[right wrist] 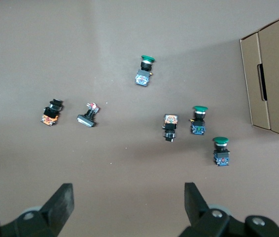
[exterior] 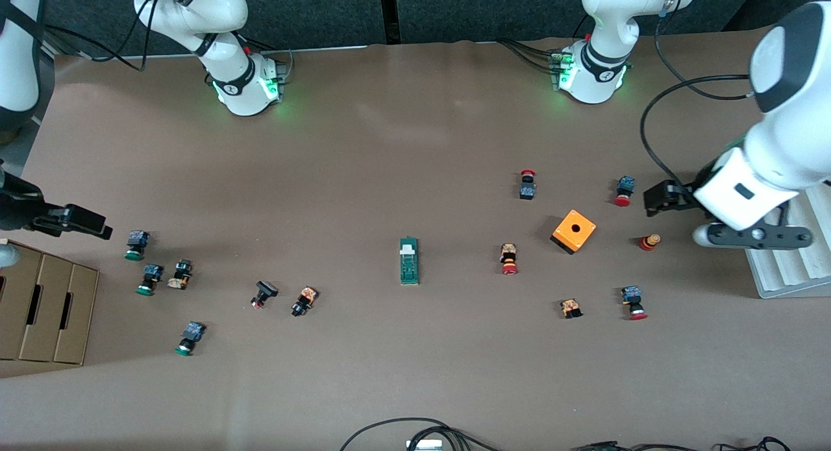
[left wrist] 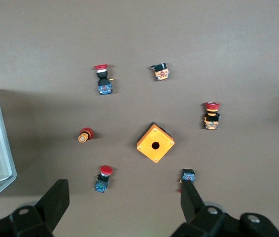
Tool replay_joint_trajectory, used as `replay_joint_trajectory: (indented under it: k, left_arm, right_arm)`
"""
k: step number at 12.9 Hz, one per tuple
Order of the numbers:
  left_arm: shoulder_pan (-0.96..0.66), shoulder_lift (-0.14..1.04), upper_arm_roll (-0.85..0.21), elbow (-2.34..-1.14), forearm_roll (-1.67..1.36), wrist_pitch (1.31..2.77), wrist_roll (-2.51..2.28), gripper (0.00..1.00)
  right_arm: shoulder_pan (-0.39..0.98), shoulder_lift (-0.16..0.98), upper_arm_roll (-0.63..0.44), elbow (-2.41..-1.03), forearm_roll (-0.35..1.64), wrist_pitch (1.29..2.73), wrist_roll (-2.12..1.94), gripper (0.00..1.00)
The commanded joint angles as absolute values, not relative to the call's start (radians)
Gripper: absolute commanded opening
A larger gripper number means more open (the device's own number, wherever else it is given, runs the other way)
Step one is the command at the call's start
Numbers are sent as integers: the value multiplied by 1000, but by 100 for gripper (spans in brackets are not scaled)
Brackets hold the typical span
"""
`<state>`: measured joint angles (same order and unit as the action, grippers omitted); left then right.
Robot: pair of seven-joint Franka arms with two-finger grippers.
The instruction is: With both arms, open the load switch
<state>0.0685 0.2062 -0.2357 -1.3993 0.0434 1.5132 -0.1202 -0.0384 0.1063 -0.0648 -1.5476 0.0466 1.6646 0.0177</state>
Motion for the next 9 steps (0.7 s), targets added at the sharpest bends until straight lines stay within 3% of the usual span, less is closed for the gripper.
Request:
replay_joint_trajectory:
  k: [1,3,9]
  left_arm:
    - [10,7,-102,-1672,2,1628,-48,100]
    - [-11,-18,-45,-1715,-2,1681,49,100]
    - [-12,-9,-38,-1680,14,1622,37,100]
  right_arm:
    - [-49,75,-48,-1563,35,1641,-9,100]
    - [-48,77,-48,-1563,35,1637,-67,100]
    - [-57,89,-49,-1552,37,1631,-55,100]
